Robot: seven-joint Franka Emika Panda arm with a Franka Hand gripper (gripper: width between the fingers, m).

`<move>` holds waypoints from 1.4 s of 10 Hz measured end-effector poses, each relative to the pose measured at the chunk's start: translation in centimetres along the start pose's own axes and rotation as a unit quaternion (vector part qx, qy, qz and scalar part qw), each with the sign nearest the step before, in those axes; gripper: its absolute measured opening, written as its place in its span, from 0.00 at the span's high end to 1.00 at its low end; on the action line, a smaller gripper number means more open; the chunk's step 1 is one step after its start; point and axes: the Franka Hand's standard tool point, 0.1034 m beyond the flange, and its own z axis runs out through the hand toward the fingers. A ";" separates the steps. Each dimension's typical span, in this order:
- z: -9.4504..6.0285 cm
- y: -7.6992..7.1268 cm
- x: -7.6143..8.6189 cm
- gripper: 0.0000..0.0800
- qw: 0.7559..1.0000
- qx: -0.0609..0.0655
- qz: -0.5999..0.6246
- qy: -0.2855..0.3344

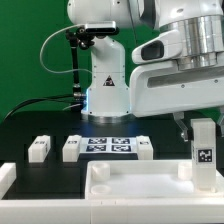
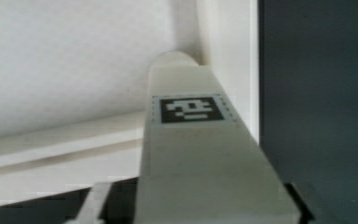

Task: Assemble desk

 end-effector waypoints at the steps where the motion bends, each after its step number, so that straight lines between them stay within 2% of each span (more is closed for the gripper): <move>1: 0.0 0.1 0.1 0.64 0.997 -0.003 0.074 0.001; 2: 0.0 0.2 0.1 0.64 0.987 -0.006 0.160 0.003; 3: 0.1 0.2 0.0 0.64 0.966 -0.005 0.258 0.002; 5: 0.1 0.6 0.1 0.64 0.904 0.024 0.427 -0.015; 6: 0.2 0.4 -0.3 0.64 0.883 0.027 0.468 -0.018; 7: 0.2 0.2 -0.4 0.64 0.877 0.026 0.479 -0.020; 8: 0.2 0.2 -0.4 0.64 0.877 0.026 0.479 -0.020; 9: 0.3 0.2 -0.4 0.54 0.883 0.026 0.469 -0.020; 10: 0.3 0.1 -0.5 0.31 0.896 0.027 0.443 -0.019; 11: 0.3 -0.4 -0.9 0.23 0.935 0.020 0.352 -0.027; 13: 0.6 -0.6 -1.5 0.20 0.983 0.020 0.179 -0.046; 14: 0.5 -0.6 -1.3 0.19 0.985 0.026 0.166 -0.027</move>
Offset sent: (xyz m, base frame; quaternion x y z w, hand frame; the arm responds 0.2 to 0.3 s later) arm 0.0063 0.0176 -0.0017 0.0532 -0.0263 0.5016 0.8630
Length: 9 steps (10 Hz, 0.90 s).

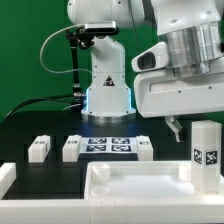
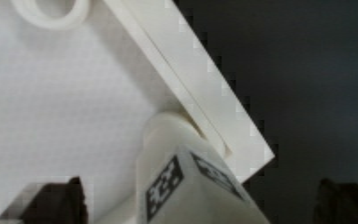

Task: Assemble desk

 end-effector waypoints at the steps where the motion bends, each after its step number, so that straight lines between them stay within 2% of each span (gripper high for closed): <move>1: 0.1 0.2 -0.1 0.19 0.999 -0.002 -0.045 0.000; 3: 0.1 0.2 0.0 0.19 0.993 -0.002 -0.121 0.000; 4: -0.2 -0.1 0.1 0.19 0.974 -0.023 -0.226 -0.004; 5: -0.3 -0.6 0.6 0.19 0.960 -0.023 -0.279 -0.002; 8: -0.2 -0.4 0.4 0.20 0.968 -0.024 -0.250 -0.003; 9: -0.2 -0.5 0.4 0.43 0.978 -0.023 -0.210 -0.002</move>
Offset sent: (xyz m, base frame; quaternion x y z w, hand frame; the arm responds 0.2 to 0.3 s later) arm 0.0255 0.0053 0.0192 -0.0885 -0.0036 -0.4698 0.8783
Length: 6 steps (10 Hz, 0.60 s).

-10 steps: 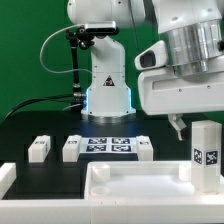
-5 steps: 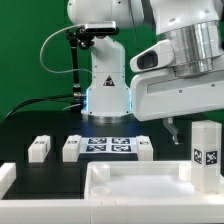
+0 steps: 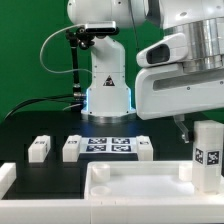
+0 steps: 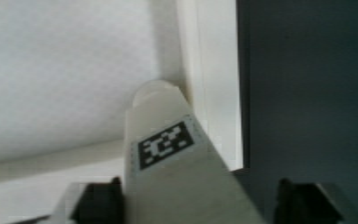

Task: Assemble desk

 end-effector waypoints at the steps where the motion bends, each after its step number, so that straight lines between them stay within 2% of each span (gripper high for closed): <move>1: 0.0 0.3 0.0 0.62 0.999 -0.003 0.037 -0.001; 3: 0.0 0.5 0.0 0.62 0.995 -0.003 0.101 -0.001; 4: 0.0 0.4 0.0 0.63 0.985 -0.003 0.174 0.000; 6: 0.0 0.4 -0.2 0.63 0.941 0.001 0.337 -0.010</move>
Offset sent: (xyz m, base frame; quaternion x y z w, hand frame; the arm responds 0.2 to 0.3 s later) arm 0.0066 -0.0066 0.0013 -0.0396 0.0097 0.2688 0.9623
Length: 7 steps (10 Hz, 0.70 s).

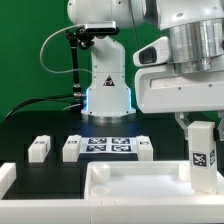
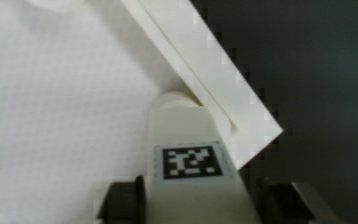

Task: Assemble desk

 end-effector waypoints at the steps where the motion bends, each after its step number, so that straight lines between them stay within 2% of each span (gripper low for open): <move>1: 0.1 -0.3 -0.1 0.64 0.992 0.012 0.124 -0.011; 2: 0.2 -0.5 -0.1 0.64 0.969 0.027 0.246 -0.023; 3: 0.2 -0.5 0.0 0.64 0.952 0.040 0.304 -0.026; 4: 0.2 -0.6 -0.1 0.64 0.944 0.042 0.325 -0.026; 5: 0.3 -0.6 -0.1 0.64 0.948 0.042 0.314 -0.026; 6: 0.3 -0.6 -0.1 0.55 0.952 0.042 0.304 -0.026; 7: 0.3 -0.6 -0.1 0.32 0.954 0.042 0.297 -0.025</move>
Offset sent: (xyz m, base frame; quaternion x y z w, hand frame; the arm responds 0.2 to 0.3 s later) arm 0.0008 -0.0047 -0.0001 0.0399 0.0036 0.2532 0.9666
